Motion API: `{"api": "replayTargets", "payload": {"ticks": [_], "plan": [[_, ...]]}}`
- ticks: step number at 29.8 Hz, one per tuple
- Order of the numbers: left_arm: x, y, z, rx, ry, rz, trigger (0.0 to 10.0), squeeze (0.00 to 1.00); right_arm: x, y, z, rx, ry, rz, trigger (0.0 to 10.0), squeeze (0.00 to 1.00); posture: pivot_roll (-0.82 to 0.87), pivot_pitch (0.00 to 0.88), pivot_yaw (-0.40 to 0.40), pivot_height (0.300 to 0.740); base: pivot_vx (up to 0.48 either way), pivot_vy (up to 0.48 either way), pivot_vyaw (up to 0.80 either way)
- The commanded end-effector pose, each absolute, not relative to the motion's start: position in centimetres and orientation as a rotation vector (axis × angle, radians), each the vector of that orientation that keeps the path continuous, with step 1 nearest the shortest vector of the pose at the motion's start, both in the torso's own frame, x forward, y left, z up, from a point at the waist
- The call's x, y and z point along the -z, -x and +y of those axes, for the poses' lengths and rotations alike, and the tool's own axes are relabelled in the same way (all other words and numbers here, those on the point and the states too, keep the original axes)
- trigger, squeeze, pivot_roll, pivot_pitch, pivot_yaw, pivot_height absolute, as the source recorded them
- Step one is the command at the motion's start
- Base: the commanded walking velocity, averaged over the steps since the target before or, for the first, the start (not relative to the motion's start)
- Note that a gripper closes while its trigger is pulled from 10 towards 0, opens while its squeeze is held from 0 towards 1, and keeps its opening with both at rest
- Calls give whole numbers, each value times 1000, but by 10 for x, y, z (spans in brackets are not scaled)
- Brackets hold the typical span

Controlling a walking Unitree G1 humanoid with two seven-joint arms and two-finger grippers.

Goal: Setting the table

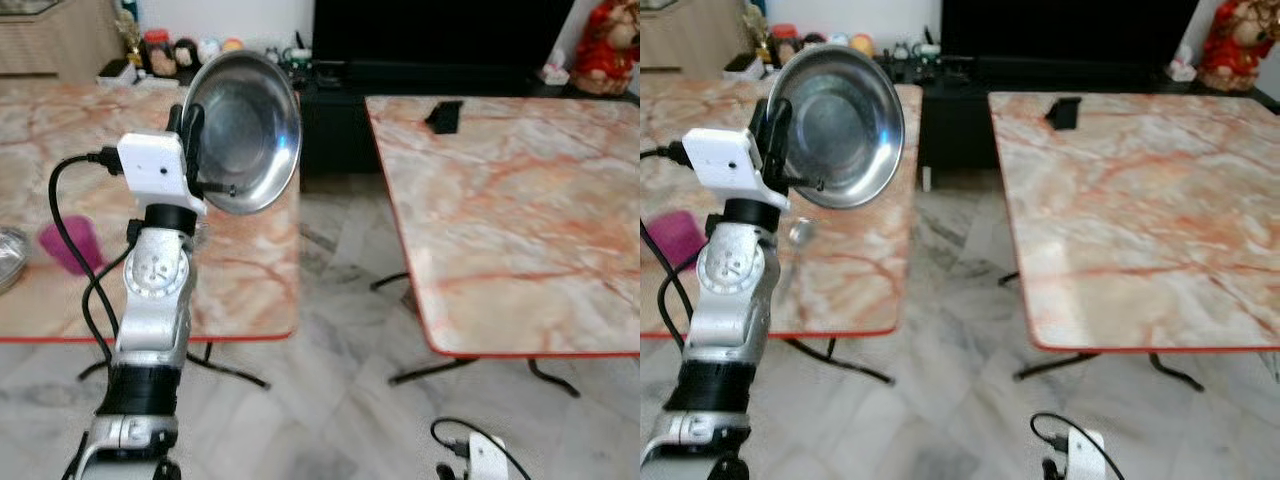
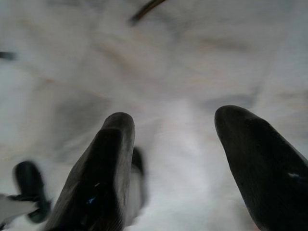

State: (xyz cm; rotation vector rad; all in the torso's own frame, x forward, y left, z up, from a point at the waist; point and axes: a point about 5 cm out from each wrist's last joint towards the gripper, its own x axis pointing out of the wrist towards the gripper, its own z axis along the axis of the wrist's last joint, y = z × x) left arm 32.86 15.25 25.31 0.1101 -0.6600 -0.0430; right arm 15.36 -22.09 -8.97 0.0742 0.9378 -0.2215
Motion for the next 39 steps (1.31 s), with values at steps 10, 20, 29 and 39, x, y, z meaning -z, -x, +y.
{"api": "replayTargets", "payload": {"ticks": [10,20,29,39], "plan": [[-261,-327,158,25,-105,-690,10000,0,91,-155,-210,191,-82,919,10000,0,32,0,-52,740,0,-330,52],[-260,-327,158,29,-105,-683,10000,0,89,-159,-212,191,-72,906,10000,0,30,0,-50,740,0,-329,146],[-259,-327,158,32,-104,-681,10000,0,89,-159,-208,199,-94,899,10000,0,30,0,-48,740,0,-329,286],[-258,-327,158,38,-105,-676,10000,0,89,-158,-211,206,-91,902,10000,0,32,0,-49,740,0,-329,0]]}}
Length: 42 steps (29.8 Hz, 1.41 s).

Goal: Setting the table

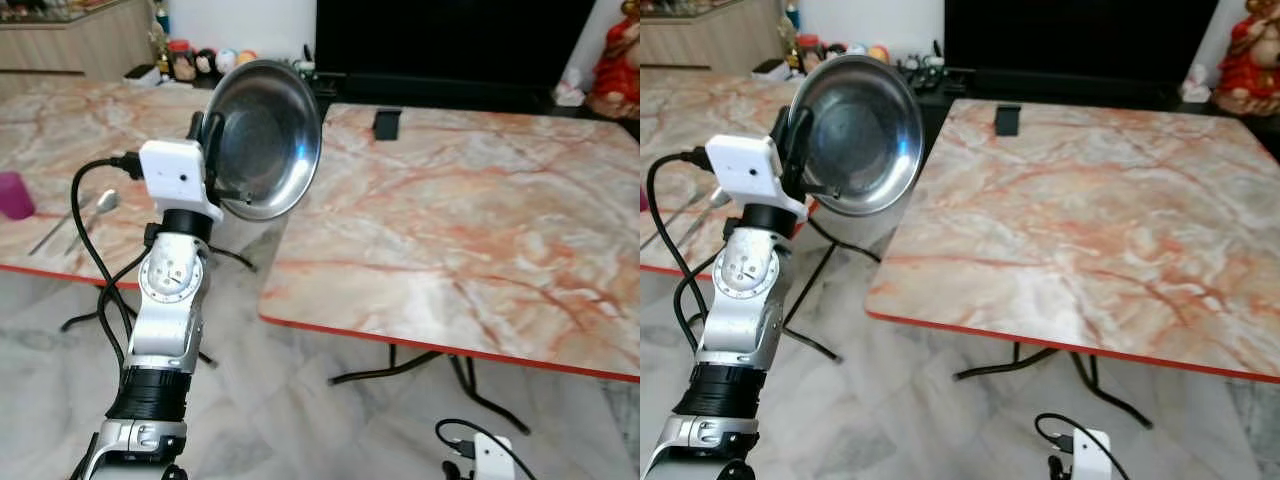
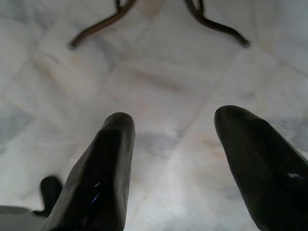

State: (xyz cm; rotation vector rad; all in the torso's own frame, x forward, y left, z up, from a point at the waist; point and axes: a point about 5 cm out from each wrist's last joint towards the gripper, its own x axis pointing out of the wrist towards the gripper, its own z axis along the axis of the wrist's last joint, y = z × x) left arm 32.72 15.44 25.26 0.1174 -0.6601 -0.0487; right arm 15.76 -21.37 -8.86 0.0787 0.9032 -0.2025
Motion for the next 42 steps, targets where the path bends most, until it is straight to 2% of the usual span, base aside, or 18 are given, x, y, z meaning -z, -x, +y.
{"api": "replayTargets", "payload": {"ticks": [1,28,42], "plan": [[-258,-327,158,39,-105,-676,10000,0,89,-158,-211,205,-89,903,10000,0,33,0,-49,740,0,-326,0],[-251,-327,158,51,-106,-645,10000,0,89,-158,-213,222,-92,908,10000,0,35,0,-54,740,0,-327,0],[-245,-330,159,70,-113,-615,10000,0,89,-160,-210,232,-109,899,10000,0,36,0,-31,740,0,-325,0]]}}
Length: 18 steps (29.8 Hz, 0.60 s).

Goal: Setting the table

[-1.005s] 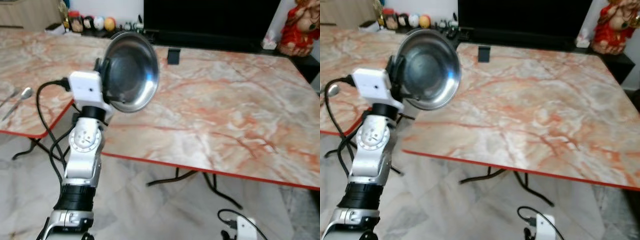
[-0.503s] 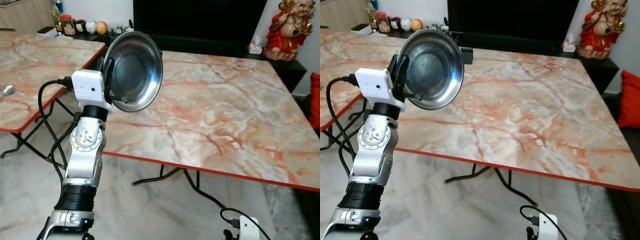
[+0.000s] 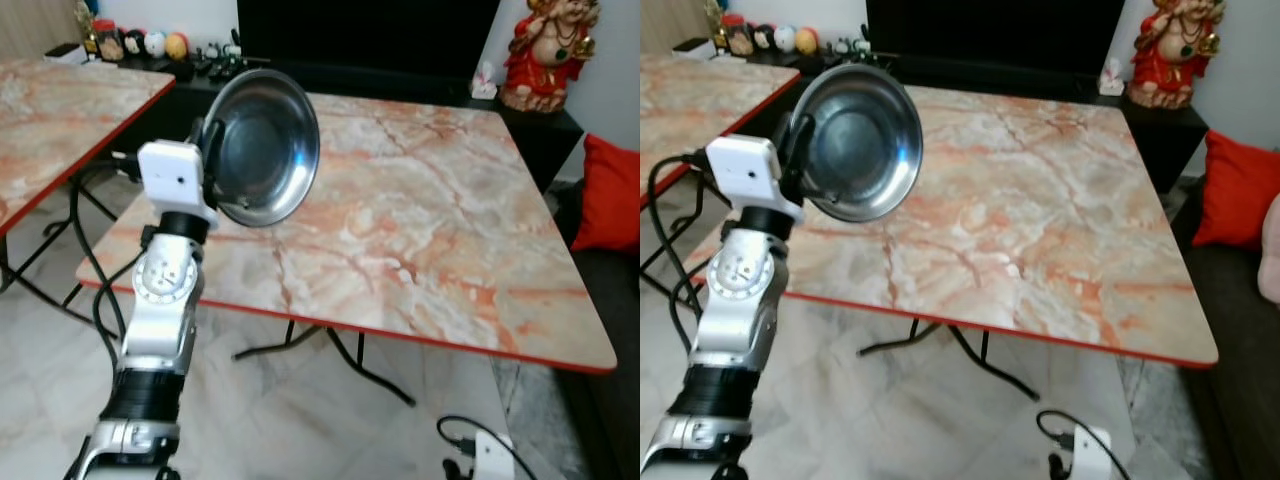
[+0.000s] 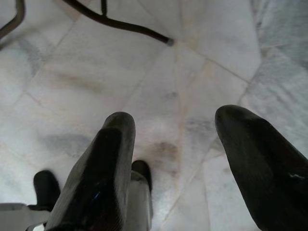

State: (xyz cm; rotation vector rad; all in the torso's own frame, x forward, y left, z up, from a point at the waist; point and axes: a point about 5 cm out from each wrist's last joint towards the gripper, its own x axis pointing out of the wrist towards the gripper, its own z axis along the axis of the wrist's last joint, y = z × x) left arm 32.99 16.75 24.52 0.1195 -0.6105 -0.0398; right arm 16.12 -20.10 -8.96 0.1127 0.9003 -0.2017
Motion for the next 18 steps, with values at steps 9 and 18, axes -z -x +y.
{"api": "replayTargets", "payload": {"ticks": [9,18], "plan": [[-243,-330,160,69,-111,-610,10000,0,89,-160,-212,234,-103,904,10000,0,36,0,-39,740,0,-326,0],[-231,-333,163,90,18,-528,10000,0,88,-160,-211,225,-98,903,10000,0,37,0,-42,740,0,-61,0]]}}
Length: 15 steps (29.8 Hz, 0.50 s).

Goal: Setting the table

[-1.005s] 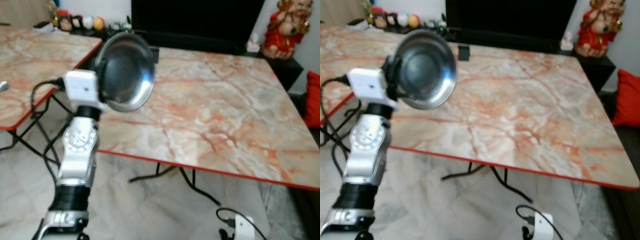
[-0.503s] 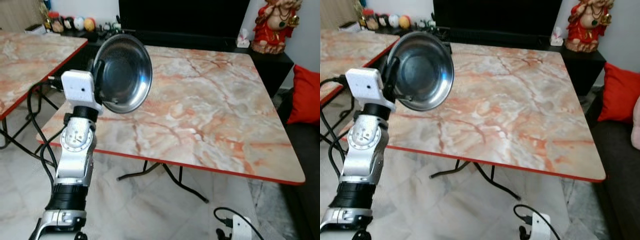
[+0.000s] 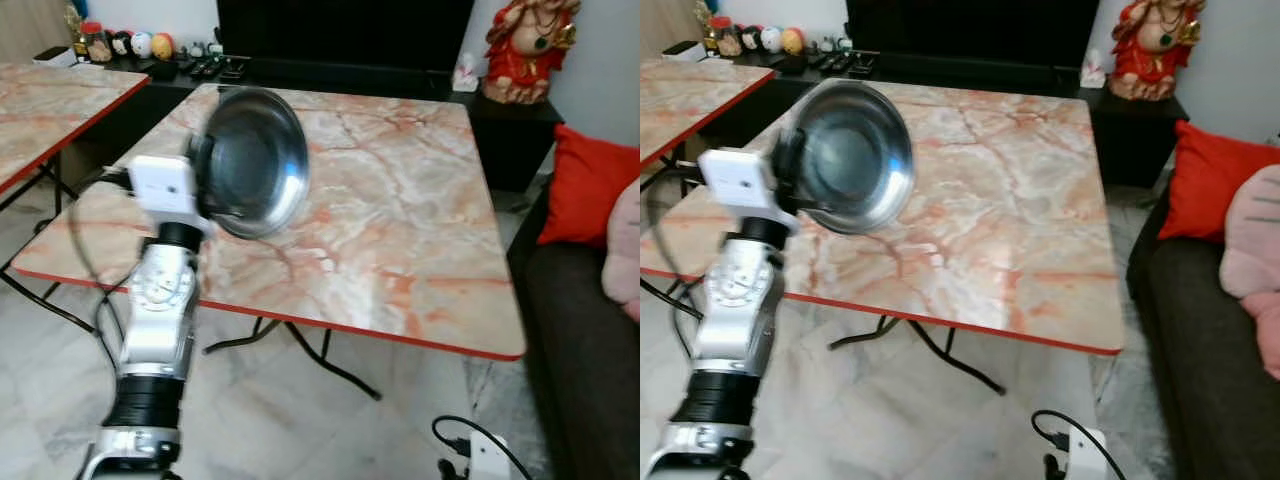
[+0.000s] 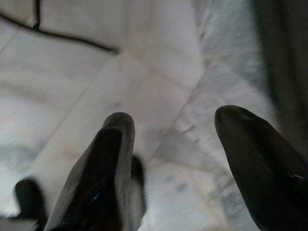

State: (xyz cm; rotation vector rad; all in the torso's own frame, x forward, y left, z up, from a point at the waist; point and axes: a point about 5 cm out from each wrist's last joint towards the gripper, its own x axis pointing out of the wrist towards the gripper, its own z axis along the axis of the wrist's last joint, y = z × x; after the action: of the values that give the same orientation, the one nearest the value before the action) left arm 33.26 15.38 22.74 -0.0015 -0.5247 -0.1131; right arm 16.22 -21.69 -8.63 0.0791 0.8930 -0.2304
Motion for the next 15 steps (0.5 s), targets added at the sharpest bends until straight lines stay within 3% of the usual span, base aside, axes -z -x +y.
{"api": "replayTargets", "payload": {"ticks": [1,15], "plan": [[-230,-334,164,89,36,-518,10000,0,89,-160,-211,225,-98,904,10000,0,37,0,-42,740,0,0,0],[-228,-334,161,126,65,-489,10000,0,89,-157,-213,229,-101,913,10000,0,39,0,-38,740,0,0,0]]}}
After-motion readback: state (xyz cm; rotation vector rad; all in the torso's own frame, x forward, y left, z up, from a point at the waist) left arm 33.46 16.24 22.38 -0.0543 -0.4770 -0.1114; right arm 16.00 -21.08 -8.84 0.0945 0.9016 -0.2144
